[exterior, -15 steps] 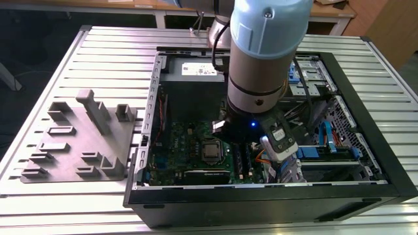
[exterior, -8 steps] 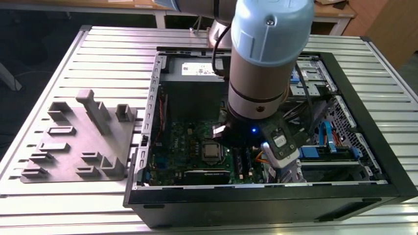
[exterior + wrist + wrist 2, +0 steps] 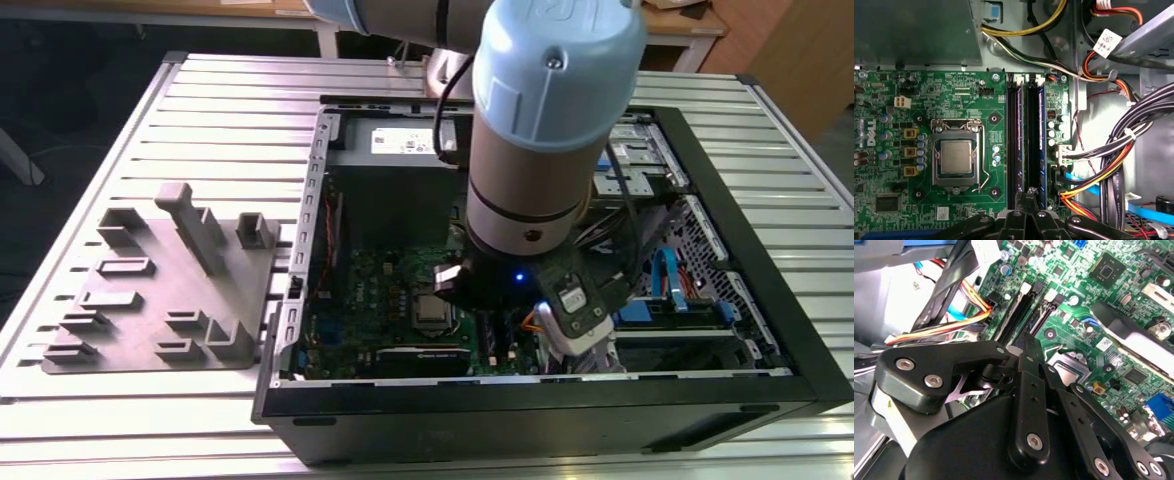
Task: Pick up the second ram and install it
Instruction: 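Press down the second ram until it locks into place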
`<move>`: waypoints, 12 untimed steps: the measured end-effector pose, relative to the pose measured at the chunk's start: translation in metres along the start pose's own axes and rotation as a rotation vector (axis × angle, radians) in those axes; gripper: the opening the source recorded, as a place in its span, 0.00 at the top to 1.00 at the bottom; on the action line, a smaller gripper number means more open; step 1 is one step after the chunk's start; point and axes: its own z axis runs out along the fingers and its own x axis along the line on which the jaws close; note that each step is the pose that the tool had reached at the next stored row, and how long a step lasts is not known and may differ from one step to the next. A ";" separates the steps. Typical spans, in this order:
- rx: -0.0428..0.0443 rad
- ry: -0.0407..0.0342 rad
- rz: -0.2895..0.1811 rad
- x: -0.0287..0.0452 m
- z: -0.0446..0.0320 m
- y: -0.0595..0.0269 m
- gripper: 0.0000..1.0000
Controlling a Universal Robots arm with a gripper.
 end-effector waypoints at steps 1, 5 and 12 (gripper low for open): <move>0.0002 0.0001 0.000 0.0001 0.0012 -0.0002 0.93; 0.0002 0.0001 0.000 0.0004 0.0048 -0.0005 0.93; 0.0010 0.0003 0.000 0.0008 0.0101 -0.0009 0.93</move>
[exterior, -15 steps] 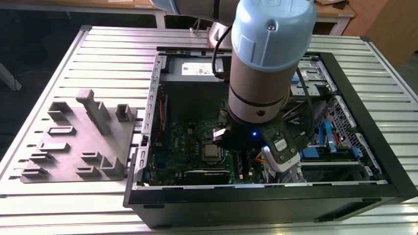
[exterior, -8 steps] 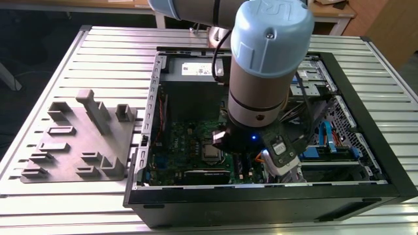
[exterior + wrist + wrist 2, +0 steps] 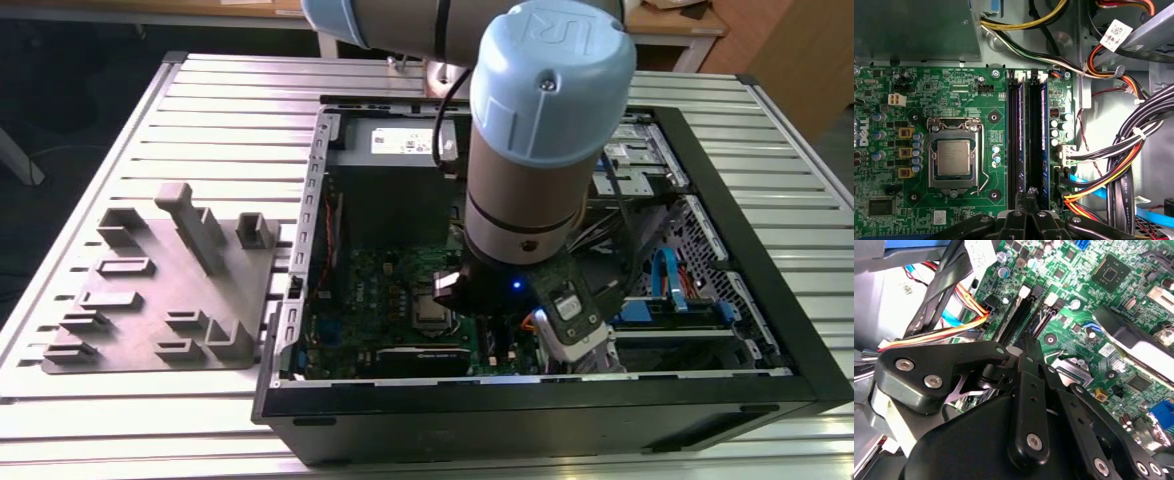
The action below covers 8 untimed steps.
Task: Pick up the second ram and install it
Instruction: 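Press down the second ram until it locks into place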
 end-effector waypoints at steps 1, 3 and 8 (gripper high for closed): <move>0.0000 0.0000 0.000 0.0000 0.0002 0.0000 0.93; -0.0005 -0.0002 0.000 0.0000 0.0005 0.0000 0.93; -0.0008 -0.0003 0.000 0.0001 0.0018 0.0000 0.93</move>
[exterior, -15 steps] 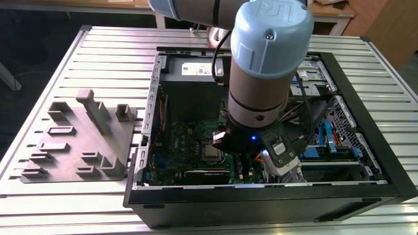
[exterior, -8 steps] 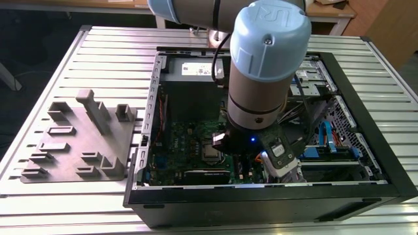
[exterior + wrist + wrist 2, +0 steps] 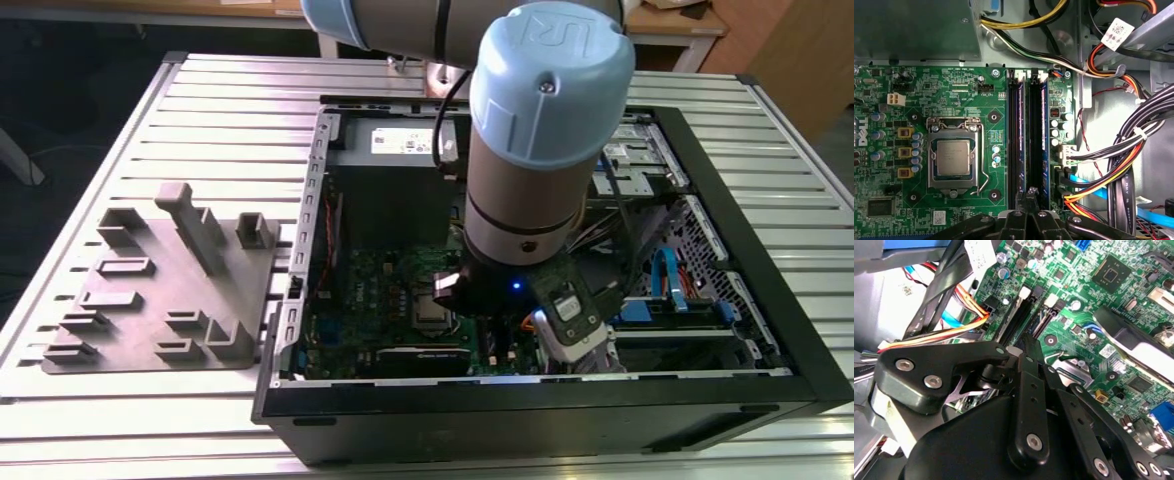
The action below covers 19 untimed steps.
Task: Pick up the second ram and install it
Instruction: 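Press down the second ram until it locks into place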
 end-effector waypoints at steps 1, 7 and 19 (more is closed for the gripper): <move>0.0001 0.0000 0.000 0.0000 0.0003 -0.0001 0.93; 0.0001 0.0000 0.000 0.0001 0.0009 -0.0001 0.93; -0.0001 0.0000 0.000 -0.0010 -0.0112 0.0007 0.93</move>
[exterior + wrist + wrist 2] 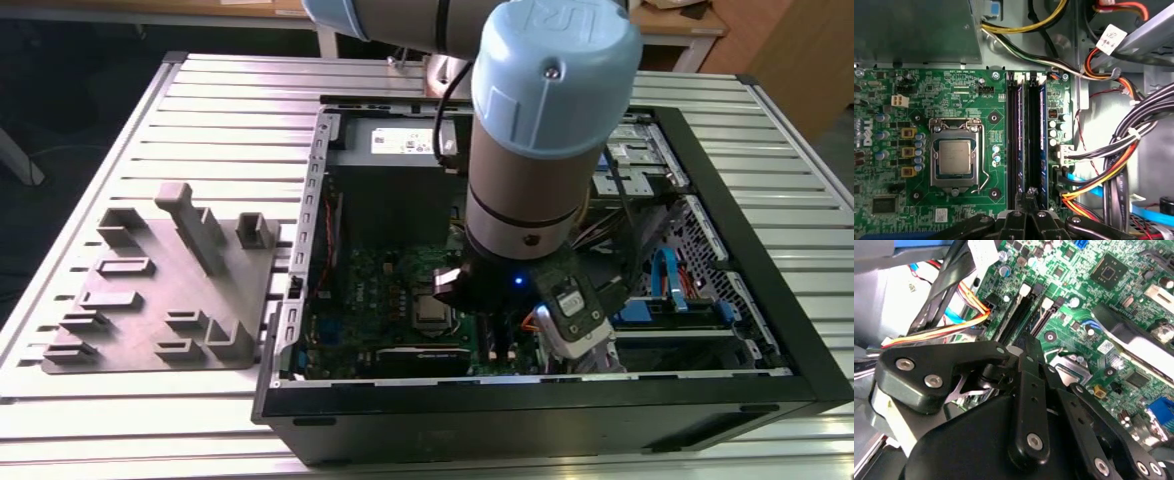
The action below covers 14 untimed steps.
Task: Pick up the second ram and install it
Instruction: 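Press down the second ram until it locks into place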
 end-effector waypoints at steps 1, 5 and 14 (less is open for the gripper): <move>0.0002 0.0001 0.000 -0.0002 -0.0026 0.0001 0.93; -0.0002 -0.0001 0.000 -0.0004 -0.0045 0.0003 0.93; 0.0002 0.0000 0.000 0.0000 -0.0042 0.0082 0.93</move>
